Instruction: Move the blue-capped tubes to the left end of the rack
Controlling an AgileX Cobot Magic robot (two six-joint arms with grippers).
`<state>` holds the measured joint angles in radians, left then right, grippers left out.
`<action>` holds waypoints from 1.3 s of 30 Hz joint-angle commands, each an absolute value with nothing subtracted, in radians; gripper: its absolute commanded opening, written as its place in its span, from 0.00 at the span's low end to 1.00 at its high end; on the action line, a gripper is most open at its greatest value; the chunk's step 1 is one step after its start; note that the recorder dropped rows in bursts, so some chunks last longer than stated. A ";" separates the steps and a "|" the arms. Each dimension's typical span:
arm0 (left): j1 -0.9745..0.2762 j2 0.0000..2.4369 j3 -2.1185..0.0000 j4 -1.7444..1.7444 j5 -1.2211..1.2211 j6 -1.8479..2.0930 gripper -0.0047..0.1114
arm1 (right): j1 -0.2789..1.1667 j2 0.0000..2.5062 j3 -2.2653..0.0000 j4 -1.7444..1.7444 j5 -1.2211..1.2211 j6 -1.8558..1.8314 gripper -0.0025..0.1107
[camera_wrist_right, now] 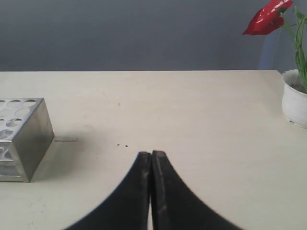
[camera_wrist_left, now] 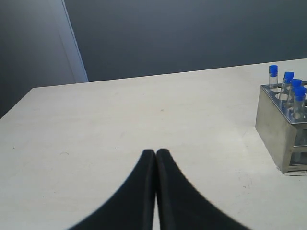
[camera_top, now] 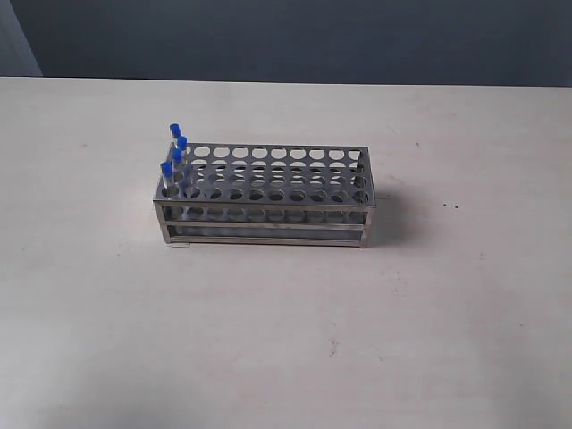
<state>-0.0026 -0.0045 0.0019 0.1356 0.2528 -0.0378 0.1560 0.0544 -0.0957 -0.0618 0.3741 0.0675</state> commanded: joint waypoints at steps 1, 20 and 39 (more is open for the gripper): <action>-0.009 0.000 0.000 0.135 0.239 -0.041 0.04 | 0.150 0.033 -0.072 -0.054 0.366 0.020 0.02; -0.009 0.000 0.000 0.135 0.239 -0.041 0.04 | 0.099 0.000 0.000 0.008 0.356 0.000 0.02; -0.009 0.000 0.000 0.135 0.239 -0.041 0.04 | 0.099 0.000 0.000 0.008 0.356 0.000 0.02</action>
